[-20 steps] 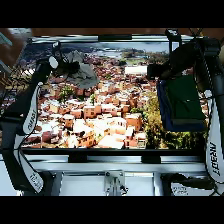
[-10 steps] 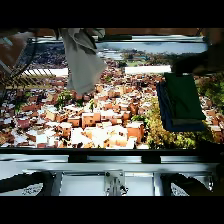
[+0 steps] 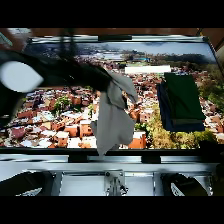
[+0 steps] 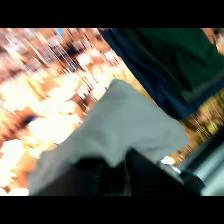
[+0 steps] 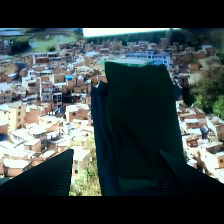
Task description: Fold the shirts.
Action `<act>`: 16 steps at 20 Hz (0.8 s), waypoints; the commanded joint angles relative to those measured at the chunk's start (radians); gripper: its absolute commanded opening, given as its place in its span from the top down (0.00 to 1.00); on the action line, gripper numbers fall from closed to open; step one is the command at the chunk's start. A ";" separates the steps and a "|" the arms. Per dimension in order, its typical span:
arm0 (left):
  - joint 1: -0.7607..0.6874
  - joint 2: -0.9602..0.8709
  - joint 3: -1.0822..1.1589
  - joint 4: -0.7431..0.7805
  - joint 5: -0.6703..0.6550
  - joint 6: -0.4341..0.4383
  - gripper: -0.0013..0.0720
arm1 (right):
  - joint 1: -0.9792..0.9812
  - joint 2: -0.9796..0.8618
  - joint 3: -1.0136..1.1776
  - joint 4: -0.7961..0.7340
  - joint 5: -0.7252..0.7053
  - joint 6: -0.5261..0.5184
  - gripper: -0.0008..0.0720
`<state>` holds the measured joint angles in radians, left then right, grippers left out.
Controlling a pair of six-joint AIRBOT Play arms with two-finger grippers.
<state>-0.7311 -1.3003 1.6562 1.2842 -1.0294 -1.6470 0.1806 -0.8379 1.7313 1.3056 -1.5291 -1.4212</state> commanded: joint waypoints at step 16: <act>0.322 0.106 -0.759 -0.130 -0.157 -0.037 0.00 | 0.000 -0.499 -0.382 0.396 -0.165 -0.186 0.15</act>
<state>-0.4324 -1.2125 1.1114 1.2945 -1.3277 -1.6943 0.1802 -1.2610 1.4471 1.6119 -1.7237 -1.5921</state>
